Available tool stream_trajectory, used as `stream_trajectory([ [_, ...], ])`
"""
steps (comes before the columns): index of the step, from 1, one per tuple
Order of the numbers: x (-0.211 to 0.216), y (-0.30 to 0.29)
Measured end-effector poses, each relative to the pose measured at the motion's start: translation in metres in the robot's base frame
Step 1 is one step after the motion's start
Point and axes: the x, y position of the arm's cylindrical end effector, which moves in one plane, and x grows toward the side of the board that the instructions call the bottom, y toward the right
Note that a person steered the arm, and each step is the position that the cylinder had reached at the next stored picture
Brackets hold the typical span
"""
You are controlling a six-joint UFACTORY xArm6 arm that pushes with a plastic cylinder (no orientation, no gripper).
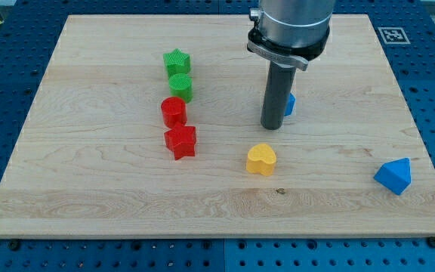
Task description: Move blue cube closer to yellow hexagon
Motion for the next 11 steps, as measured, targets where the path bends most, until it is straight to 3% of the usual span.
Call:
stream_trajectory([
  [2, -0.016, -0.013],
  [7, -0.021, 0.017],
  [9, -0.009, 0.040],
  [10, 0.018, 0.062],
  [11, 0.005, 0.089],
])
